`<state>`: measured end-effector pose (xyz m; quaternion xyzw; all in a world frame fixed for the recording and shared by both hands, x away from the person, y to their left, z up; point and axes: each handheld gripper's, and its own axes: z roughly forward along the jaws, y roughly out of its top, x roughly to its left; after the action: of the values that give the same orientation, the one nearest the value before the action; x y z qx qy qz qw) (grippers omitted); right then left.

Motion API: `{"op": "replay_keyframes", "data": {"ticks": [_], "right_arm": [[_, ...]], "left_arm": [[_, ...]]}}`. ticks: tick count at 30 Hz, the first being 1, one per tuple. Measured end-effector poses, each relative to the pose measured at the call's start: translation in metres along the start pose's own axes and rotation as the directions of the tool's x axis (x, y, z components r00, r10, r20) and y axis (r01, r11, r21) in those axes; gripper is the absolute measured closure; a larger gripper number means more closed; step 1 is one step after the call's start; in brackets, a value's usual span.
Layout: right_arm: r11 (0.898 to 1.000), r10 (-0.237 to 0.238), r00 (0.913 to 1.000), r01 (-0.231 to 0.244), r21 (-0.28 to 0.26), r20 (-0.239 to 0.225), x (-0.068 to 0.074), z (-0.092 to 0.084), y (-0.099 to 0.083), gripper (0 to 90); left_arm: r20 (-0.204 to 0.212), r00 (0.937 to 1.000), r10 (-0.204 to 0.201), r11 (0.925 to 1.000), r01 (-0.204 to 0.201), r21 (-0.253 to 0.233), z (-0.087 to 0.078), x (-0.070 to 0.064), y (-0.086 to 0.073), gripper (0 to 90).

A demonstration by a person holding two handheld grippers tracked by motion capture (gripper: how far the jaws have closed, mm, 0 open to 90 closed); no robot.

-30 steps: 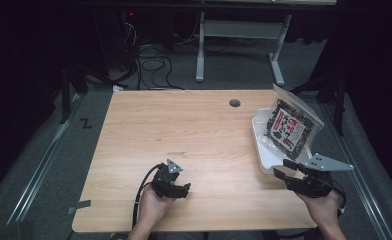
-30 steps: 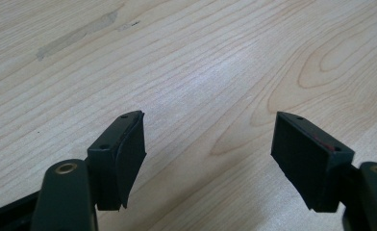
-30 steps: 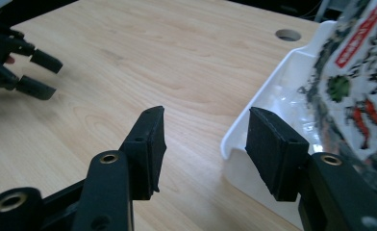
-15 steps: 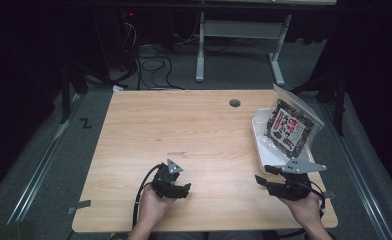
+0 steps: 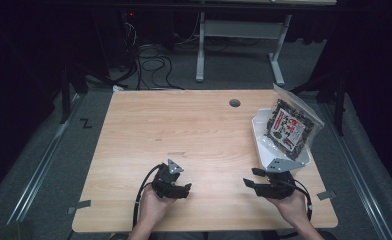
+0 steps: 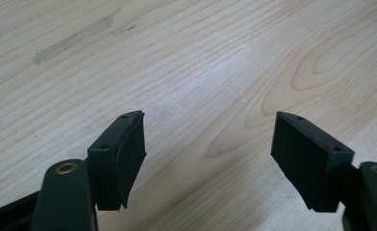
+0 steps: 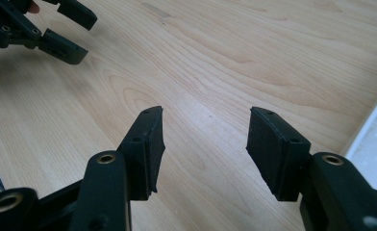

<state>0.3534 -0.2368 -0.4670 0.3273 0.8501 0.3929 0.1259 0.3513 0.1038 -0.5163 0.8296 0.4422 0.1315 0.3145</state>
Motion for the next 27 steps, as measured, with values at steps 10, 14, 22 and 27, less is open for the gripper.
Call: {"op": "replay_keyframes", "data": {"ticks": [10,14,22,27], "right_arm": [[1.000,0.006,1.0000,-0.006,0.026,-0.007,-0.001,0.019,0.000,48.1],[0.999,0.002,1.0000,-0.002,0.036,0.001,-0.002,0.027,0.000,48.0],[0.998,0.005,1.0000,-0.005,0.067,0.007,-0.005,0.040,-0.001,47.7],[0.998,0.000,0.9999,-0.001,0.063,0.016,-0.006,0.044,-0.001,47.7]], "left_arm": [[0.001,1.0000,0.000,1.0000,0.000,-0.001,0.000,0.000,0.000,28.2],[0.001,1.0000,0.001,1.0000,-0.001,-0.003,0.000,0.000,0.000,28.2],[0.003,1.0000,-0.001,1.0000,0.001,0.000,0.000,-0.001,0.000,28.2],[0.004,1.0000,-0.004,1.0000,0.004,-0.001,0.001,-0.001,0.000,28.2]]}}
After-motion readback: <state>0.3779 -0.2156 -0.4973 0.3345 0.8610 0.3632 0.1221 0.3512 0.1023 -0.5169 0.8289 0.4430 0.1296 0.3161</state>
